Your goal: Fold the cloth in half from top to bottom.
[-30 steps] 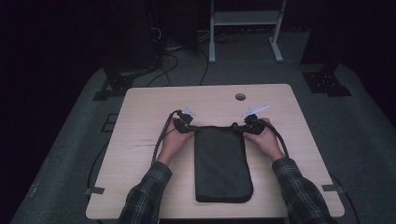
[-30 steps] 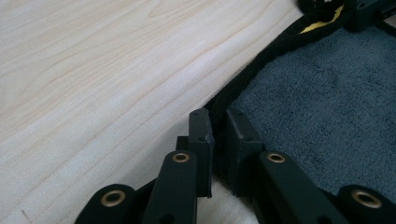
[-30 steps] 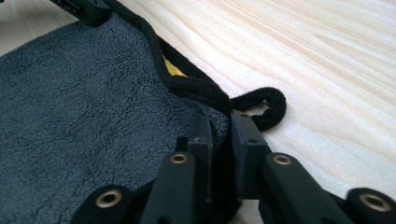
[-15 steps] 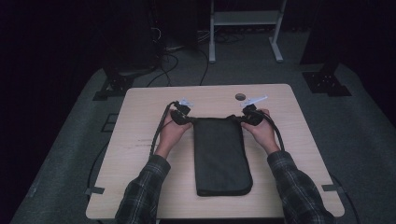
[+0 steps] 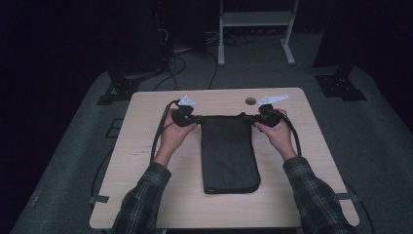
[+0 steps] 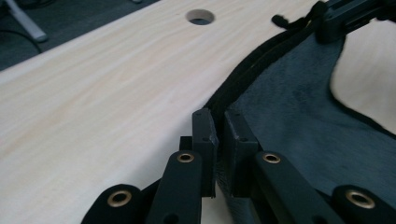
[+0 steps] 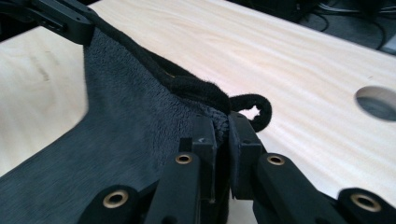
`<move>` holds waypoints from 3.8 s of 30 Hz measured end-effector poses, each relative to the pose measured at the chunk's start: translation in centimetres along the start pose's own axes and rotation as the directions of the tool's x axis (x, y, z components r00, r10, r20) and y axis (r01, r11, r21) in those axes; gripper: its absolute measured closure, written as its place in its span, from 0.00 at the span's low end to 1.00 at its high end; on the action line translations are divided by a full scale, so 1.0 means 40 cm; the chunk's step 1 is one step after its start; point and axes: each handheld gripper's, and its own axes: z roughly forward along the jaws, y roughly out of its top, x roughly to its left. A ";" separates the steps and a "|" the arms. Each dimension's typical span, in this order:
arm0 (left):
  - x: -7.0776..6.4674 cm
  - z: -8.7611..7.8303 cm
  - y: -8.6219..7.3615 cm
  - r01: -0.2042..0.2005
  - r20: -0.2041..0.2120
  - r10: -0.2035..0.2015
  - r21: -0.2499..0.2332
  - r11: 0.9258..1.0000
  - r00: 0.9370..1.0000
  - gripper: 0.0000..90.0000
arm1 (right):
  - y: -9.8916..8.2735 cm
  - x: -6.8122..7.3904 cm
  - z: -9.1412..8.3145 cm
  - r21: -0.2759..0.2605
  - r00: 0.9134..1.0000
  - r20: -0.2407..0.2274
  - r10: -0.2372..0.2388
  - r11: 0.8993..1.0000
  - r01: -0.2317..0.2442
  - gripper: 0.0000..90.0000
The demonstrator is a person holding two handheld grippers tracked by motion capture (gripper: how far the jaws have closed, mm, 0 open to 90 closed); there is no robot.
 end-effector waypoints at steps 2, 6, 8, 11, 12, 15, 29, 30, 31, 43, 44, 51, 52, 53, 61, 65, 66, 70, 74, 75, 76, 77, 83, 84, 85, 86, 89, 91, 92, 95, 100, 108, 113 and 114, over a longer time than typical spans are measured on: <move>-0.018 -0.012 -0.012 -0.003 0.018 0.003 0.007 1.000 1.000 0.94 | -0.023 0.013 -0.015 -0.006 1.000 -0.024 -0.003 1.000 0.003 0.91; -0.044 -0.026 -0.033 0.002 0.041 -0.003 0.004 1.000 0.999 0.94 | -0.045 0.030 -0.033 -0.009 0.999 -0.041 -0.011 1.000 0.011 0.91; -0.059 -0.032 -0.046 0.008 0.053 -0.008 0.003 1.000 0.999 0.94 | -0.060 0.041 -0.042 -0.016 0.999 -0.052 0.000 1.000 -0.001 0.91; -0.076 -0.041 -0.068 0.012 0.074 -0.012 -0.003 1.000 0.997 0.94 | -0.084 0.055 -0.051 -0.017 0.998 -0.061 -0.001 1.000 0.000 0.91; -0.083 -0.044 -0.076 0.012 0.078 -0.012 -0.003 1.000 0.997 0.94 | -0.092 0.060 -0.054 -0.018 0.998 -0.066 0.000 1.000 -0.001 0.91; -0.097 -0.049 -0.091 0.011 0.086 -0.011 0.000 1.000 0.996 0.94 | -0.105 0.070 -0.061 -0.015 0.998 -0.070 -0.005 1.000 0.004 0.91; -0.190 -0.110 -0.174 -0.011 0.142 0.010 0.006 1.000 0.990 0.94 | -0.183 0.177 -0.130 0.004 0.991 -0.098 -0.089 0.996 0.090 0.91; -0.198 -0.113 -0.180 -0.012 0.150 0.010 0.010 1.000 0.989 0.94 | -0.188 0.182 -0.135 0.006 0.991 -0.101 -0.090 0.996 0.091 0.91; -0.206 -0.115 -0.187 -0.009 0.156 0.007 0.010 1.000 0.988 0.94 | -0.194 0.187 -0.140 0.005 0.990 -0.104 -0.093 0.996 0.094 0.91; -0.252 -0.104 -0.258 -0.015 0.214 -0.011 0.117 0.993 0.977 0.93 | -0.269 0.242 -0.159 0.055 0.985 -0.144 -0.092 0.993 0.101 0.89; -0.255 -0.101 -0.263 -0.017 0.217 -0.011 0.125 0.992 0.976 0.93 | -0.275 0.244 -0.159 0.064 0.985 -0.145 -0.093 0.993 0.103 0.88; -0.276 -0.087 -0.285 -0.070 0.212 0.027 0.200 0.977 0.977 0.92 | -0.313 0.261 -0.156 0.110 0.984 -0.156 -0.089 0.988 0.107 0.84; -0.278 -0.089 -0.286 -0.067 0.209 0.024 0.201 0.977 0.978 0.91 | -0.317 0.264 -0.156 0.114 0.984 -0.155 -0.092 0.987 0.110 0.83; -0.280 -0.090 -0.286 -0.067 0.208 0.025 0.200 0.978 0.978 0.91 | -0.320 0.267 -0.156 0.116 0.983 -0.155 -0.096 0.987 0.114 0.82; -0.270 -0.144 -0.271 -0.022 0.226 -0.004 0.111 0.994 0.974 0.82 | -0.312 0.268 -0.207 0.070 0.982 -0.146 -0.116 0.989 0.128 0.74; -0.263 -0.173 -0.264 -0.010 0.229 -0.007 0.073 0.997 0.973 0.82 | -0.320 0.255 -0.254 0.028 0.985 -0.138 -0.106 0.993 0.111 0.75; -0.260 -0.177 -0.262 -0.006 0.226 -0.008 0.063 0.998 0.974 0.83 | -0.321 0.251 -0.267 0.016 0.986 -0.132 -0.100 0.995 0.103 0.77; -0.245 -0.179 -0.249 0.000 0.210 -0.009 0.041 0.999 0.978 0.87 | -0.319 0.223 -0.293 -0.013 0.993 -0.094 -0.067 0.998 0.066 0.82; -0.236 -0.156 -0.231 -0.004 0.204 -0.004 0.036 0.999 0.979 0.88 | -0.301 0.201 -0.274 -0.016 0.995 -0.087 -0.055 0.998 0.054 0.83; -0.235 -0.148 -0.226 -0.007 0.205 -0.001 0.039 0.999 0.979 0.88 | -0.296 0.199 -0.265 -0.017 0.994 -0.100 -0.049 0.999 0.047 0.83; -0.235 -0.139 -0.221 -0.007 0.205 -0.001 0.039 0.999 0.979 0.88 | -0.290 0.200 -0.256 -0.016 0.993 -0.109 -0.048 0.999 0.046 0.82; -0.234 -0.130 -0.217 -0.011 0.207 0.002 0.043 0.999 0.978 0.88 | -0.284 0.203 -0.246 -0.014 0.992 -0.115 -0.056 0.998 0.055 0.82; -0.240 -0.059 -0.212 -0.025 0.218 0.005 0.086 0.996 0.976 0.89 | -0.263 0.229 -0.170 0.027 0.985 -0.149 -0.088 0.995 0.093 0.83; -0.247 -0.052 -0.214 -0.030 0.228 0.008 0.093 0.995 0.974 0.89 | -0.263 0.233 -0.156 0.036 0.983 -0.159 -0.090 0.995 0.097 0.83; -0.254 -0.047 -0.217 -0.037 0.236 0.012 0.099 0.994 0.972 0.89 | -0.263 0.236 -0.144 0.050 0.981 -0.167 -0.094 0.993 0.103 0.84; -0.262 -0.045 -0.221 -0.040 0.245 0.013 0.107 0.993 0.970 0.89 | -0.266 0.241 -0.133 0.063 0.980 -0.172 -0.099 0.992 0.112 0.84; -0.274 -0.047 -0.232 -0.046 0.259 0.013 0.118 0.992 0.966 0.89 | -0.273 0.252 -0.119 0.094 0.976 -0.184 -0.118 0.986 0.137 0.84; -0.287 -0.051 -0.246 -0.054 0.274 0.017 0.129 0.990 0.962 0.89 | -0.286 0.269 -0.118 0.116 0.969 -0.210 -0.132 0.980 0.158 0.85; -0.298 -0.057 -0.263 -0.068 0.285 0.023 0.147 0.987 0.958 0.89 | -0.292 0.273 -0.118 0.128 0.967 -0.212 -0.141 0.977 0.171 0.86; -0.308 -0.067 -0.281 -0.083 0.280 0.036 0.156 0.984 0.959 0.89 | -0.310 0.282 -0.127 0.145 0.965 -0.215 -0.153 0.972 0.186 0.86; -0.308 -0.069 -0.287 -0.096 0.269 0.050 0.159 0.983 0.962 0.89 | -0.319 0.283 -0.135 0.152 0.965 -0.212 -0.157 0.970 0.191 0.86; -0.281 -0.097 -0.270 -0.068 0.191 0.044 0.118 0.991 0.981 0.62 | -0.309 0.263 -0.153 0.090 0.980 -0.137 -0.146 0.983 0.159 0.64; -0.244 -0.115 -0.278 -0.034 0.118 0.022 0.100 0.994 0.993 0.42 | -0.308 0.228 -0.171 0.053 0.992 -0.052 -0.113 0.992 0.116 0.48; -0.236 -0.119 -0.279 -0.031 0.101 0.021 0.095 0.995 0.995 0.39 | -0.310 0.221 -0.174 0.051 0.994 -0.039 -0.107 0.993 0.108 0.46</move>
